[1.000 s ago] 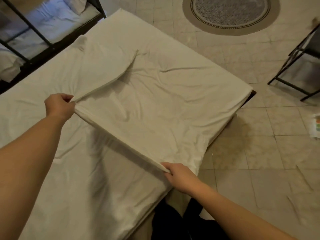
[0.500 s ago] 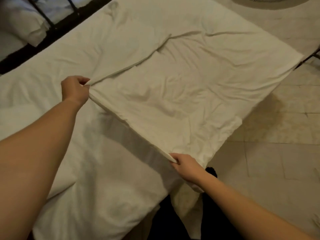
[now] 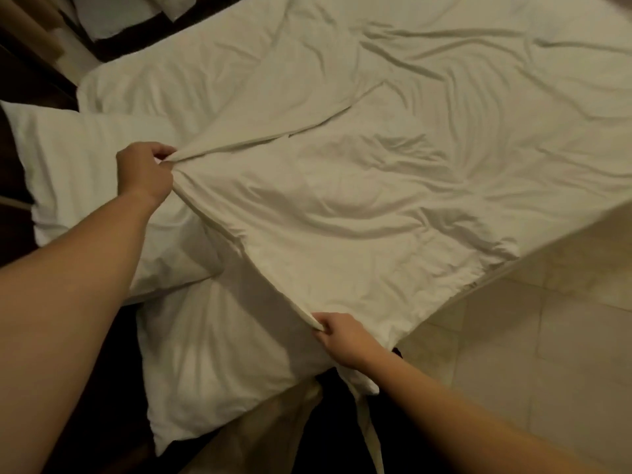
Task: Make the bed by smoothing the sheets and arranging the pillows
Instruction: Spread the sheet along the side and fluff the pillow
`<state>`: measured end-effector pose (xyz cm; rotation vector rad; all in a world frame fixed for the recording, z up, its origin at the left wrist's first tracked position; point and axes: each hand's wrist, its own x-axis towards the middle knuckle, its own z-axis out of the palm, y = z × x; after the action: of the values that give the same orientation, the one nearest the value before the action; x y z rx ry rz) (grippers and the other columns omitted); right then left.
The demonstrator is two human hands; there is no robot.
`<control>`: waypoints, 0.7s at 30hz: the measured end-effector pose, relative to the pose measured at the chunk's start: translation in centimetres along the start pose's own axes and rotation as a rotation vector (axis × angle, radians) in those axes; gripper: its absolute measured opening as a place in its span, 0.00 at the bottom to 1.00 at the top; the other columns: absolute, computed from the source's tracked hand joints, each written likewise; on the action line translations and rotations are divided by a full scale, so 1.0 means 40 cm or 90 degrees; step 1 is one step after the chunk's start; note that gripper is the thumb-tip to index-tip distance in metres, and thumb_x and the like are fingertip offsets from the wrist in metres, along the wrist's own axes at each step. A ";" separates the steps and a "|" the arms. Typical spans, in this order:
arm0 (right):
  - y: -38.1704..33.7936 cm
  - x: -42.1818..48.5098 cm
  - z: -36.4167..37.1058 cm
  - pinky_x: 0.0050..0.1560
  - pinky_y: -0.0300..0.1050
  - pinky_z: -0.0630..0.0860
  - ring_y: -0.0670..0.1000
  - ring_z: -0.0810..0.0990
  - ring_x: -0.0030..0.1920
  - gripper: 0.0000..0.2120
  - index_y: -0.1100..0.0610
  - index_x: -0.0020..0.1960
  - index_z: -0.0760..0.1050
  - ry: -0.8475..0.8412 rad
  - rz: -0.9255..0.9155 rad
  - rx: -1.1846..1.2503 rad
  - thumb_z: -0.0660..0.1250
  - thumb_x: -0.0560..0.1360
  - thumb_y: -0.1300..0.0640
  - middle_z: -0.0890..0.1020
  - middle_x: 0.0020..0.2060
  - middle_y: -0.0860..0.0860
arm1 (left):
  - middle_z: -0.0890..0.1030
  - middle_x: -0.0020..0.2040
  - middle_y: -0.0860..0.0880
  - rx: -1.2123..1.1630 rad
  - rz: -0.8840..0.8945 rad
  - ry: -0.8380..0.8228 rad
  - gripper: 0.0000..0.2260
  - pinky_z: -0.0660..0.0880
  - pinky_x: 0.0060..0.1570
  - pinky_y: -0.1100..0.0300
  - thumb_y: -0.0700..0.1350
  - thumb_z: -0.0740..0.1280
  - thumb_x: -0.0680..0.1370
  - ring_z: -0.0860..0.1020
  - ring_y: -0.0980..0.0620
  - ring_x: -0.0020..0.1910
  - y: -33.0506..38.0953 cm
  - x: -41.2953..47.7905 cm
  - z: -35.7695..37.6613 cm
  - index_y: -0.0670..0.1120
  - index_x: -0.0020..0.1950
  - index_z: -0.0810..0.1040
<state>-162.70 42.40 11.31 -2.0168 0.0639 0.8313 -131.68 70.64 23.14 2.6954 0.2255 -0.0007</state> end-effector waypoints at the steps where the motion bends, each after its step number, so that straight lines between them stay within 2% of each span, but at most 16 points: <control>1: -0.016 0.002 0.034 0.49 0.47 0.75 0.48 0.80 0.50 0.12 0.42 0.54 0.78 -0.001 -0.003 0.004 0.61 0.76 0.55 0.84 0.48 0.45 | 0.84 0.60 0.44 0.001 -0.002 0.004 0.11 0.74 0.62 0.58 0.38 0.68 0.81 0.82 0.44 0.58 -0.034 0.002 -0.015 0.44 0.62 0.85; 9: -0.139 0.101 0.287 0.45 0.47 0.74 0.47 0.78 0.42 0.09 0.42 0.46 0.76 -0.017 0.021 0.004 0.60 0.77 0.55 0.81 0.39 0.43 | 0.85 0.59 0.46 -0.028 0.015 0.008 0.11 0.75 0.62 0.58 0.39 0.67 0.81 0.82 0.45 0.56 -0.284 0.054 -0.054 0.45 0.61 0.85; 12: -0.205 0.165 0.418 0.46 0.49 0.75 0.48 0.77 0.44 0.08 0.46 0.50 0.77 -0.010 0.021 0.009 0.61 0.77 0.56 0.81 0.40 0.45 | 0.84 0.60 0.45 -0.032 0.034 0.004 0.12 0.75 0.63 0.59 0.37 0.66 0.82 0.81 0.46 0.58 -0.381 0.092 -0.070 0.45 0.61 0.85; 14: -0.251 0.203 0.523 0.47 0.47 0.73 0.48 0.78 0.46 0.13 0.42 0.55 0.77 -0.017 0.019 0.012 0.61 0.77 0.57 0.83 0.44 0.45 | 0.83 0.61 0.45 -0.018 0.048 0.008 0.12 0.74 0.64 0.59 0.37 0.66 0.81 0.81 0.46 0.60 -0.459 0.120 -0.089 0.45 0.61 0.84; 17: -0.322 0.260 0.673 0.53 0.46 0.76 0.49 0.81 0.57 0.21 0.35 0.66 0.74 -0.038 0.027 0.007 0.61 0.78 0.55 0.84 0.57 0.44 | 0.83 0.61 0.45 0.004 0.038 0.011 0.13 0.73 0.62 0.62 0.36 0.65 0.81 0.80 0.46 0.60 -0.604 0.149 -0.127 0.45 0.62 0.84; 21: -0.400 0.335 0.844 0.57 0.44 0.74 0.53 0.79 0.63 0.22 0.38 0.71 0.73 -0.083 0.006 -0.001 0.60 0.79 0.54 0.83 0.63 0.48 | 0.83 0.60 0.43 0.012 -0.008 0.027 0.15 0.70 0.59 0.65 0.32 0.62 0.80 0.80 0.46 0.60 -0.778 0.169 -0.161 0.43 0.61 0.84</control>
<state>-164.62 81.30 3.71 -1.9604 -0.0019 0.9678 -130.16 102.19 15.61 2.7149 0.2561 0.0520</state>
